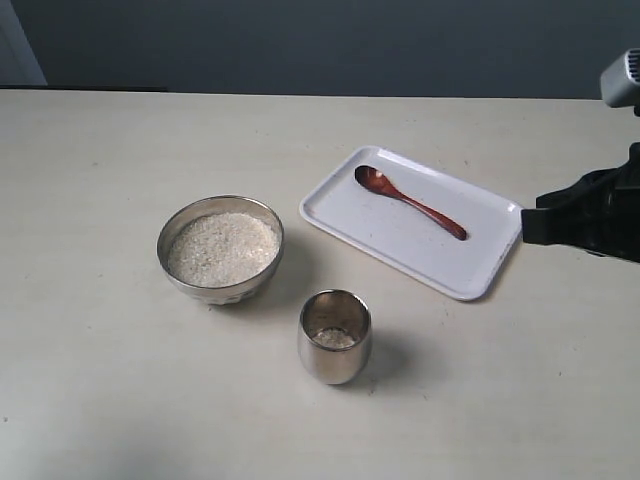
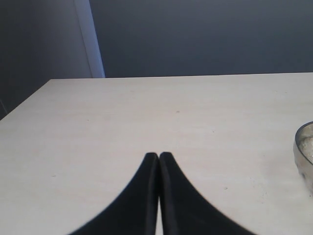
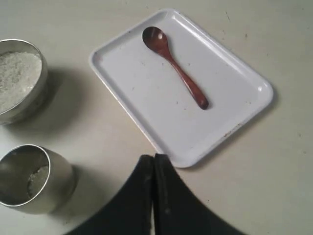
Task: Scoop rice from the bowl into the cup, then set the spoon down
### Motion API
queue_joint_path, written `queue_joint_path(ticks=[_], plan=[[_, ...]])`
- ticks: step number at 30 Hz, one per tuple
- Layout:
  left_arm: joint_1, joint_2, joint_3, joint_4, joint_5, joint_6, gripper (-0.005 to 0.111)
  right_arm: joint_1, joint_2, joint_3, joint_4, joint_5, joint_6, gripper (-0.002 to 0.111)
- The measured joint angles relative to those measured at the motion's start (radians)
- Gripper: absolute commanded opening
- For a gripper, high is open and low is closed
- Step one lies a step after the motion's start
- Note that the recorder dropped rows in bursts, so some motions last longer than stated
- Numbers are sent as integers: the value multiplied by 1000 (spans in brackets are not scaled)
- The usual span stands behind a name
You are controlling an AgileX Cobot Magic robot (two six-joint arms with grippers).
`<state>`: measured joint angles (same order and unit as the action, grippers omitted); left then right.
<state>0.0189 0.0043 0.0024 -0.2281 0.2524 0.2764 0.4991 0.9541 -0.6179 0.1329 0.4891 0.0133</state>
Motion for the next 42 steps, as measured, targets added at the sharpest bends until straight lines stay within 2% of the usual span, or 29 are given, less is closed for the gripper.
queue_joint_path(ticks=[3,5,7,11,15,19,26,29,35,39,42], plan=[[0,0,0,0,0,0,1,2,0,0,1,0,0,-1],[0,0,0,0,0,0,1,2,0,0,-63,0,0,-1],[0,0,0,0,0,0,1,-38,0,0,-191,-3,0,-1],[0,0,0,0,0,0,1,-147,-16,0,-226,-14,0,-1],[0,0,0,0,0,0,1,-209,-67,0,-299,-14,2,-1],[0,0,0,0,0,0,1,-253,-126,0,-306,-14,23,-1],[0,0,0,0,0,0,1,-417,-290,5,-177,6,109,-1],[0,0,0,0,0,0,1,-489,-379,81,-116,-40,37,-1],[0,0,0,0,0,0,1,-592,-644,384,-33,-271,-13,-1],[0,0,0,0,0,0,1,-603,-837,555,-5,-314,-13,-1],[0,0,0,0,0,0,1,-599,-925,609,3,-316,-13,-1]])
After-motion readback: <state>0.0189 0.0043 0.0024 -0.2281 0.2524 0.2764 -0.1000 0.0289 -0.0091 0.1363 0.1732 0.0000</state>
